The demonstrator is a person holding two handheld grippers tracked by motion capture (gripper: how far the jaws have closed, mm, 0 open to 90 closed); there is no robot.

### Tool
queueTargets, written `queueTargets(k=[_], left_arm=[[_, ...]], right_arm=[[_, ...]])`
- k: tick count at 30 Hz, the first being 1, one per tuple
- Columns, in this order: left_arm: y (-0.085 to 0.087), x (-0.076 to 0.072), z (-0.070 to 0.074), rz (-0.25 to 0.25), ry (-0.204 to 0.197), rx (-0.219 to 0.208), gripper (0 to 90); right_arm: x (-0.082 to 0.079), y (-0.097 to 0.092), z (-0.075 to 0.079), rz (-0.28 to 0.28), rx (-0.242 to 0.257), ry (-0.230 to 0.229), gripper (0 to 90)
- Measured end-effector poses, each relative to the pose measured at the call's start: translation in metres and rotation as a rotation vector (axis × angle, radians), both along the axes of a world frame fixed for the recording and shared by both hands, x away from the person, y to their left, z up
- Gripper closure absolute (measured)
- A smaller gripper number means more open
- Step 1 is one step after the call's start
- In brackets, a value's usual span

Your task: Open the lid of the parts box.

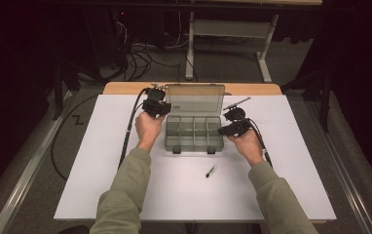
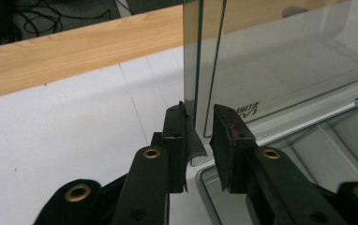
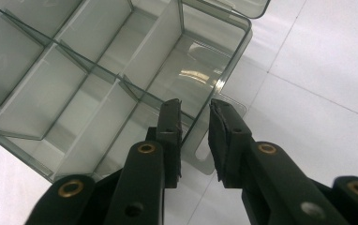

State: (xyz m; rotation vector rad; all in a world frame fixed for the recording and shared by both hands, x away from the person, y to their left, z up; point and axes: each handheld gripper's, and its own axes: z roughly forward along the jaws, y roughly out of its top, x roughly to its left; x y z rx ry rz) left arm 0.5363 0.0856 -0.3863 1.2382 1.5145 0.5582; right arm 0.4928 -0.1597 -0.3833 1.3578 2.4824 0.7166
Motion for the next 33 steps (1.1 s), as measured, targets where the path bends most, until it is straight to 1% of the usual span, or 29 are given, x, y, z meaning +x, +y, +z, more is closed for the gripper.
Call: queueTargets(k=[5, 8, 10, 13, 16, 19, 20, 21, 22, 24, 28, 33], left_arm=[[-0.004, 0.003, -0.009, 0.004, 0.019, 0.053, 76.1], [-0.005, 0.004, -0.013, 0.007, 0.036, 0.059, 76.3], [-0.006, 0.005, -0.016, 0.005, 0.042, 0.07, 76.5], [-0.006, 0.005, -0.018, 0.002, 0.05, 0.074, 76.5], [-0.006, 0.006, -0.02, 0.002, 0.061, 0.075, 76.5], [-0.007, 0.008, -0.022, 0.013, 0.076, 0.069, 76.6], [-0.008, 0.008, -0.023, 0.016, 0.078, 0.073, 76.6], [-0.008, 0.009, -0.023, 0.019, 0.068, 0.063, 76.6], [-0.007, 0.009, -0.023, 0.018, 0.087, 0.068, 76.6], [-0.007, 0.01, -0.022, 0.022, 0.096, 0.062, 76.6], [-0.008, 0.011, -0.023, 0.023, 0.098, 0.068, 76.5], [-0.007, 0.012, -0.022, 0.028, 0.107, 0.05, 76.4]], right_arm=[[0.0, 0.0, 0.0, 0.002, -0.002, -0.001, 76.0], [0.0, 0.001, 0.0, 0.003, -0.008, -0.002, 76.2], [-0.001, 0.001, 0.0, 0.003, -0.012, -0.002, 76.3], [0.0, 0.002, 0.001, 0.001, -0.013, 0.001, 76.3], [-0.001, 0.002, 0.0, 0.001, -0.015, -0.002, 76.4], [0.0, 0.002, 0.001, 0.001, -0.019, 0.001, 76.4], [0.0, 0.002, 0.001, 0.002, -0.02, 0.001, 76.4], [0.0, 0.003, 0.001, 0.001, -0.023, 0.002, 76.5], [-0.001, 0.003, 0.001, 0.001, -0.026, 0.001, 76.5], [-0.001, 0.003, 0.001, 0.002, -0.03, -0.003, 76.6], [-0.001, 0.004, 0.001, -0.001, -0.035, -0.001, 76.6], [-0.002, 0.004, 0.001, -0.002, -0.035, -0.006, 76.7]])
